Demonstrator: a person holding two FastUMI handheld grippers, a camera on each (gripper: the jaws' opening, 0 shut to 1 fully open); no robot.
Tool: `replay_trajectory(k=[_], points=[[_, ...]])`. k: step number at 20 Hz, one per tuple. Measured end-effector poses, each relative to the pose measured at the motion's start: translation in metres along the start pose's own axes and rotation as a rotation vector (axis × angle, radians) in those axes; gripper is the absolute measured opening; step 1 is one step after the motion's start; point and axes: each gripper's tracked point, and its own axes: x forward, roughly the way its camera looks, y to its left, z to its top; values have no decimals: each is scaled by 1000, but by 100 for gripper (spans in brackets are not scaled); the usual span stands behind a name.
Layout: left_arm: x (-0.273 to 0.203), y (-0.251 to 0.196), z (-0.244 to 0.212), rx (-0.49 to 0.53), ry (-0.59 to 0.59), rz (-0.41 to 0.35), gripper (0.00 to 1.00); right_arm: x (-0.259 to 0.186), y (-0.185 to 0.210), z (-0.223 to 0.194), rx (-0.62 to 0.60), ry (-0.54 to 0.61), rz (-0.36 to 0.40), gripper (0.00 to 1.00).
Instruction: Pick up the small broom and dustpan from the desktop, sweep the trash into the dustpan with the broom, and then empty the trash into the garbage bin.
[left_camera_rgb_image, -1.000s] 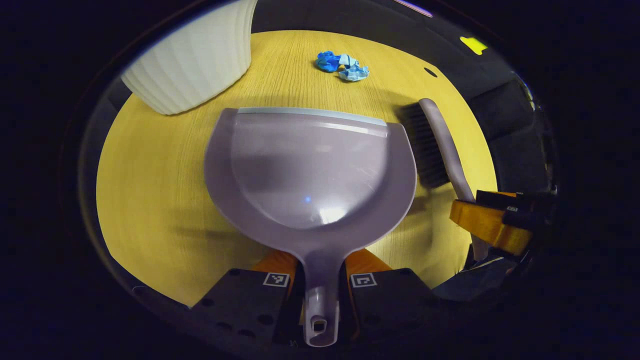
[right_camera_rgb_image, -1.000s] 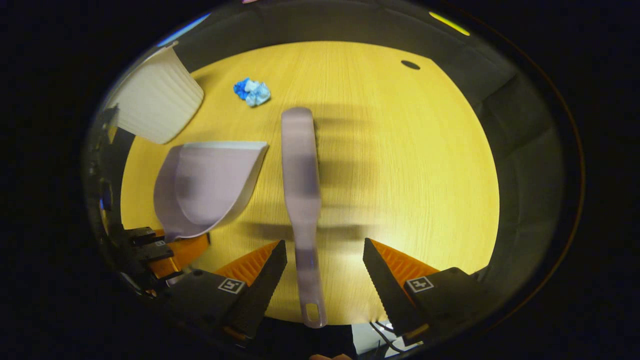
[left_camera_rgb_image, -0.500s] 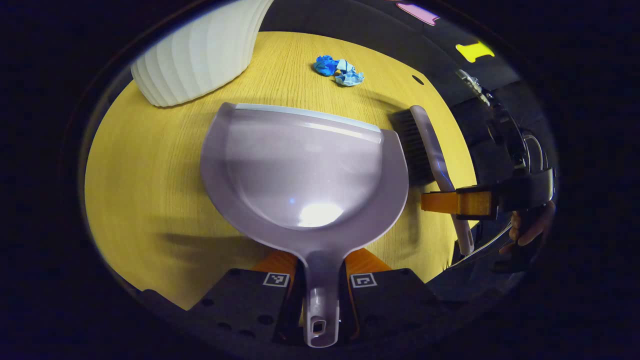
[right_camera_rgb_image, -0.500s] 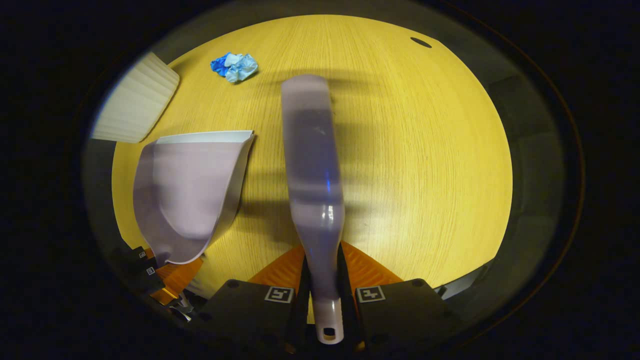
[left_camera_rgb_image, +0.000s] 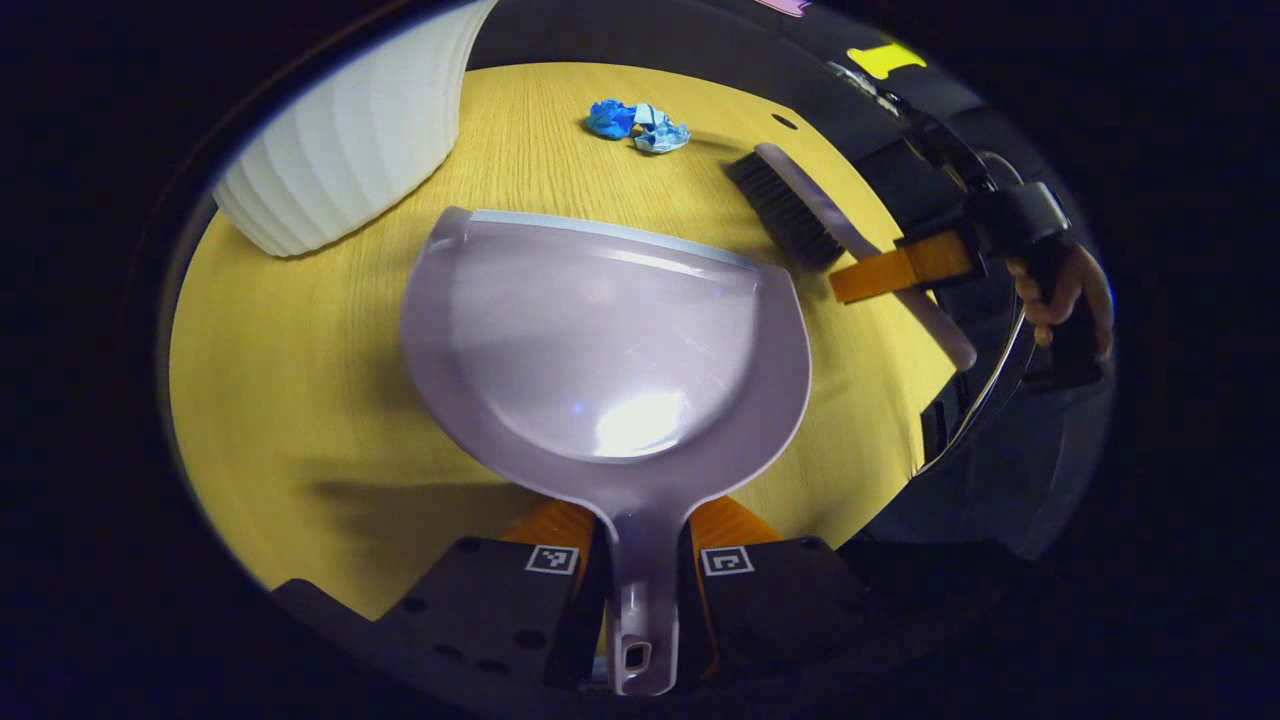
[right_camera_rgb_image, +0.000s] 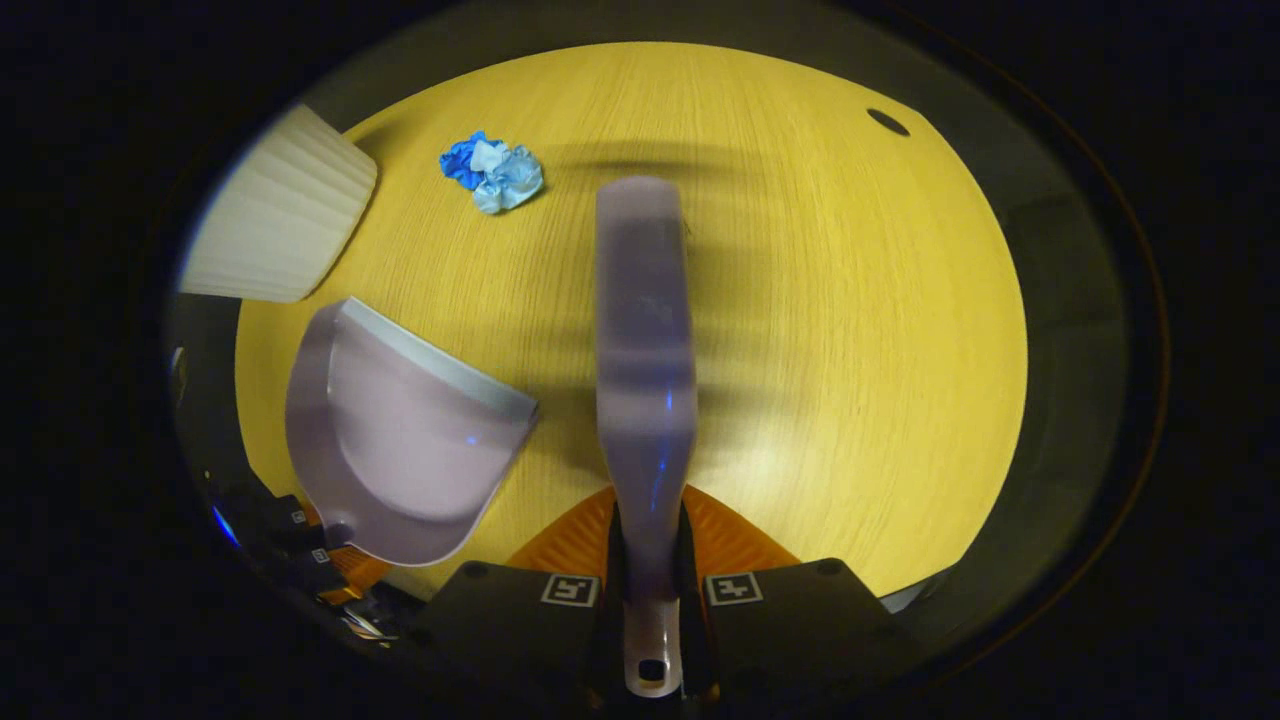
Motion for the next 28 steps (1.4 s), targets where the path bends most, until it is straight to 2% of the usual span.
replay_trajectory(k=[4, 8, 11, 12, 14, 16, 19, 22, 24, 28], points=[[-10, 23, 12, 108, 56, 56, 28, -7, -21, 77, -94, -60, -67, 24], [-19, 38, 37, 165, 107, 62, 28, 10, -11, 133, -202, -74, -63, 24], [-24, 49, 57, 205, 152, 74, 29, 23, -9, 174, -358, -112, -101, 24], [-25, 53, 62, 217, 162, 82, 29, 27, -4, 181, -367, -108, -83, 24], [-26, 58, 71, 233, 179, 90, 28, 31, 3, 183, -384, -79, -50, 24], [-30, 64, 75, 254, 201, 91, 29, 37, 4, 178, -423, -46, -57, 24], [-31, 68, 78, 262, 208, 87, 28, 40, 17, 162, -562, -8, -34, 24], [-31, 70, 79, 280, 200, 80, 29, 36, 35, 120, -684, 104, 50, 24], [-31, 69, 80, 278, 200, 79, 29, 28, 46, 101, -746, 129, 100, 24], [-28, 68, 78, 270, 176, 78, 28, 27, 53, 66, -745, 161, 217, 25]])
